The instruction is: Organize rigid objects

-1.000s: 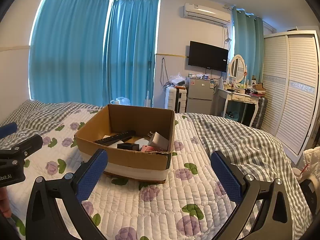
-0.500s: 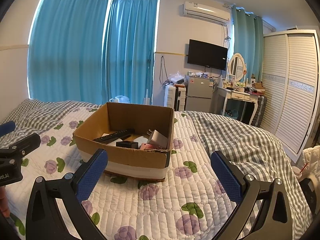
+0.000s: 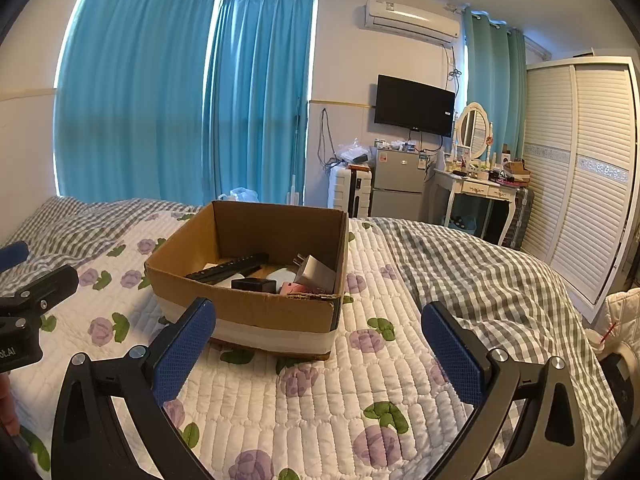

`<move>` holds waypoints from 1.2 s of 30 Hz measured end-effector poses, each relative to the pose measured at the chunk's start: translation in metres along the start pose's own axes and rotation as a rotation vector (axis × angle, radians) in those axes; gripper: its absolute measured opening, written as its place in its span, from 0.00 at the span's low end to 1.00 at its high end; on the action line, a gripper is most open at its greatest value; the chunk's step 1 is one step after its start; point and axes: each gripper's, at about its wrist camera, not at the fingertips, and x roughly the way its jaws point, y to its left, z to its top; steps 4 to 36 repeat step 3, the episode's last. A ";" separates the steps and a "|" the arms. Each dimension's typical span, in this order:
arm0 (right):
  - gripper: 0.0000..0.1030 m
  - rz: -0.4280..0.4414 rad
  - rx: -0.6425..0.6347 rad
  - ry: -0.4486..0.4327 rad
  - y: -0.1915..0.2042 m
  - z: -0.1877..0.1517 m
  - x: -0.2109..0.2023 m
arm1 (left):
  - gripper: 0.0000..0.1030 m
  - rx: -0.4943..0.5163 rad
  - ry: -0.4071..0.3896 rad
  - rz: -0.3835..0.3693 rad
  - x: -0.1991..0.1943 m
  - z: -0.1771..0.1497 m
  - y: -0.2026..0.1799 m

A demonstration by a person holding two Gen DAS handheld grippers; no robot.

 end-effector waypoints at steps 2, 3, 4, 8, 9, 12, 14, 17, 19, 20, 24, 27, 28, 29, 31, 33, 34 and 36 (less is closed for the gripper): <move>1.00 0.002 0.000 0.002 0.001 0.000 0.000 | 1.00 0.002 0.005 -0.004 0.001 -0.001 -0.001; 1.00 0.002 0.000 0.002 0.001 -0.001 0.000 | 1.00 0.002 0.007 -0.006 0.001 -0.001 -0.001; 1.00 0.002 0.000 0.002 0.001 -0.001 0.000 | 1.00 0.002 0.007 -0.006 0.001 -0.001 -0.001; 1.00 0.002 0.000 0.002 0.001 -0.001 0.000 | 1.00 0.002 0.007 -0.006 0.001 -0.001 -0.001; 1.00 0.002 0.000 0.002 0.001 -0.001 0.000 | 1.00 0.002 0.007 -0.006 0.001 -0.001 -0.001; 1.00 0.002 0.000 0.002 0.001 -0.001 0.000 | 1.00 0.002 0.007 -0.006 0.001 -0.001 -0.001; 1.00 0.002 0.000 0.002 0.001 -0.001 0.000 | 1.00 0.002 0.007 -0.006 0.001 -0.001 -0.001; 1.00 0.002 0.000 0.002 0.001 -0.001 0.000 | 1.00 0.002 0.007 -0.006 0.001 -0.001 -0.001; 1.00 0.002 0.000 0.002 0.001 -0.001 0.000 | 1.00 0.002 0.007 -0.006 0.001 -0.001 -0.001; 1.00 0.002 0.000 0.002 0.001 -0.001 0.000 | 1.00 0.002 0.007 -0.006 0.001 -0.001 -0.001; 1.00 0.002 0.000 0.002 0.001 -0.001 0.000 | 1.00 0.002 0.007 -0.006 0.001 -0.001 -0.001; 1.00 0.002 0.000 0.002 0.001 -0.001 0.000 | 1.00 0.002 0.007 -0.006 0.001 -0.001 -0.001; 1.00 0.002 0.000 0.002 0.001 -0.001 0.000 | 1.00 0.002 0.007 -0.006 0.001 -0.001 -0.001; 1.00 0.002 0.000 0.002 0.001 -0.001 0.000 | 1.00 0.002 0.007 -0.006 0.001 -0.001 -0.001; 1.00 0.002 0.000 0.002 0.001 -0.001 0.000 | 1.00 0.002 0.007 -0.006 0.001 -0.001 -0.001; 1.00 0.002 0.000 0.002 0.001 -0.001 0.000 | 1.00 0.002 0.007 -0.006 0.001 -0.001 -0.001; 1.00 0.002 0.000 0.002 0.001 -0.001 0.000 | 1.00 0.002 0.007 -0.006 0.001 -0.001 -0.001; 1.00 0.002 0.000 0.002 0.001 -0.001 0.000 | 1.00 0.002 0.007 -0.006 0.001 -0.001 -0.001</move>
